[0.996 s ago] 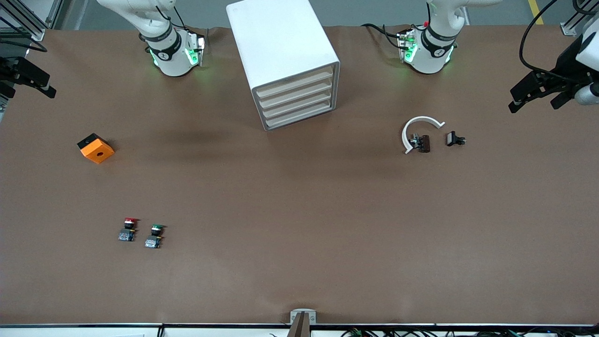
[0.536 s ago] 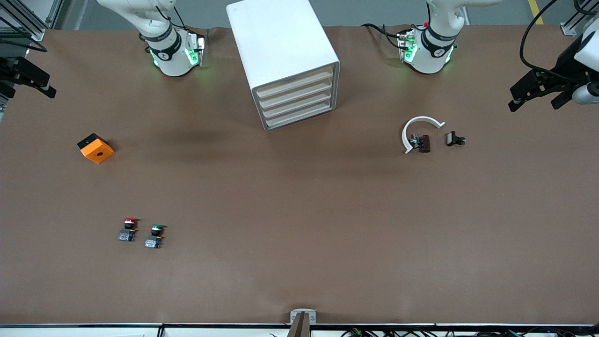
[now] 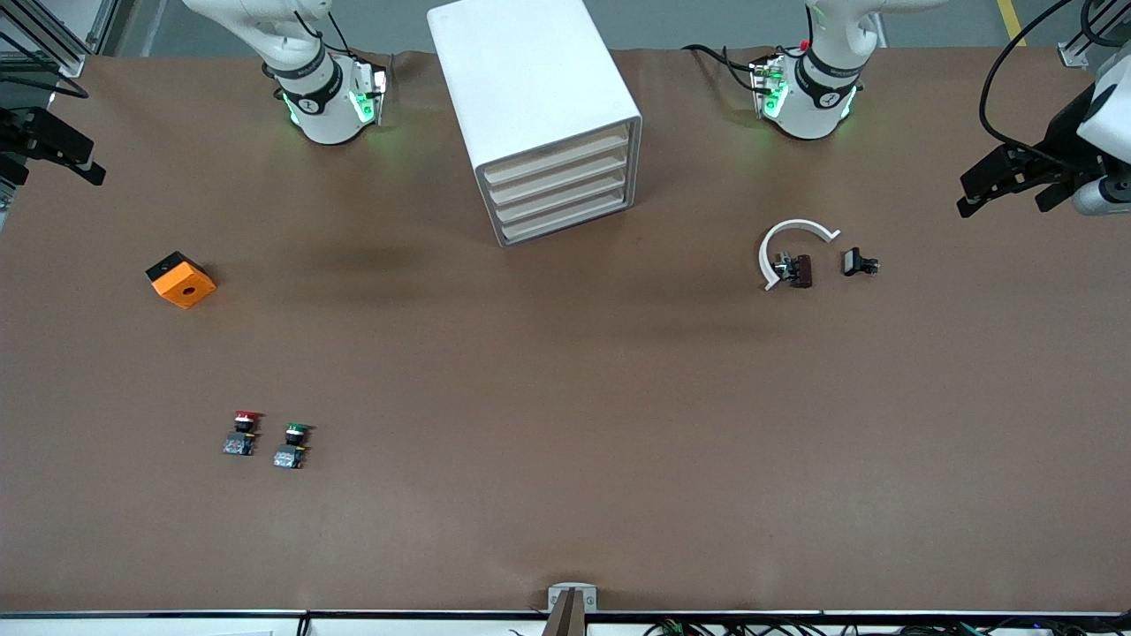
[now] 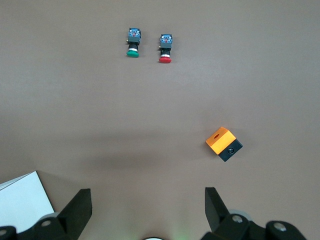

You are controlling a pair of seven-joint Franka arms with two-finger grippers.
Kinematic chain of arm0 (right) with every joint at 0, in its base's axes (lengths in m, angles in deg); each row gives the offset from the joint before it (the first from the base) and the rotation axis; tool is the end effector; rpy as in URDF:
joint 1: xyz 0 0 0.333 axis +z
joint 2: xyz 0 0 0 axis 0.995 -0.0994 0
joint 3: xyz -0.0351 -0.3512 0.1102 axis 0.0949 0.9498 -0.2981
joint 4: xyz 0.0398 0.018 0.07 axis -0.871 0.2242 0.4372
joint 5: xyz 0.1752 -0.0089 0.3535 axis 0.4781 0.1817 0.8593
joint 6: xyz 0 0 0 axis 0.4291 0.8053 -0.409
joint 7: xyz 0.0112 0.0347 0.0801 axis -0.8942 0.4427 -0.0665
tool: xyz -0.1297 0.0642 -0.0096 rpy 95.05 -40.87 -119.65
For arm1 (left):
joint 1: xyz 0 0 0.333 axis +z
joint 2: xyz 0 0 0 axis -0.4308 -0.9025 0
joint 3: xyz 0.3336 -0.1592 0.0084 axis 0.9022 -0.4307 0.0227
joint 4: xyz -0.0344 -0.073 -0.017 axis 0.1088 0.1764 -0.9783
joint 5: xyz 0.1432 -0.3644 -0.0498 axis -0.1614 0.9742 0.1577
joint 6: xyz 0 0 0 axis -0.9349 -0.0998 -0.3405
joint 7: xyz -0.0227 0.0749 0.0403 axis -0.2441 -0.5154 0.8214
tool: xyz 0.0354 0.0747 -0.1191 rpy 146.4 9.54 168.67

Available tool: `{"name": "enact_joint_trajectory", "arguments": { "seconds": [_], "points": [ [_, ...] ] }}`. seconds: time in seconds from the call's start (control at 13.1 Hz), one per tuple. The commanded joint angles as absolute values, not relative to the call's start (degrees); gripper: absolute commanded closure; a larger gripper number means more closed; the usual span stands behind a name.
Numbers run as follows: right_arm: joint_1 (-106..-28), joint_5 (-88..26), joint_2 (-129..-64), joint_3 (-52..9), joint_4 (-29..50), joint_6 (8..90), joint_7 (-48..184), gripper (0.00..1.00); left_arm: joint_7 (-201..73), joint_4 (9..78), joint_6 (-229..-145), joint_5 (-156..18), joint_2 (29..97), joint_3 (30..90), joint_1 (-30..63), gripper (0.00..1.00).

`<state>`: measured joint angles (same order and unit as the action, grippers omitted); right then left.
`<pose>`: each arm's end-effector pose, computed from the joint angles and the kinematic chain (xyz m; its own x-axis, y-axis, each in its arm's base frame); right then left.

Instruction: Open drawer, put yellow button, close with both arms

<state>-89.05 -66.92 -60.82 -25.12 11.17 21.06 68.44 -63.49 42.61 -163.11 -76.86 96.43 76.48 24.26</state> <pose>0.4712 -0.0560 0.6685 0.9994 -0.0351 0.0035 -0.0349 -0.9990 -0.0291 0.5108 -0.0287 0.6461 0.9972 0.0682 0.0311 0.0678 -0.9976 0.0138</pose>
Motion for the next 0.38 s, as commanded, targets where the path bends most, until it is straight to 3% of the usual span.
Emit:
{"name": "enact_joint_trajectory", "arguments": {
  "seconds": [0.0, 0.31],
  "points": [
    [-88.95, -66.58, -59.56, -24.89, 12.57, 21.73, 68.2, 0.0, -64.62, 41.29, -161.86, -77.92, 96.17, 76.53, 24.29, 0.0],
    [-89.04, -66.84, -59.56, -24.8, 12.57, 21.73, 68.12, 0.0, -64.53, 41.2, -161.33, -77.92, 96.17, 76.44, 24.2, 0.0]
  ]
}}
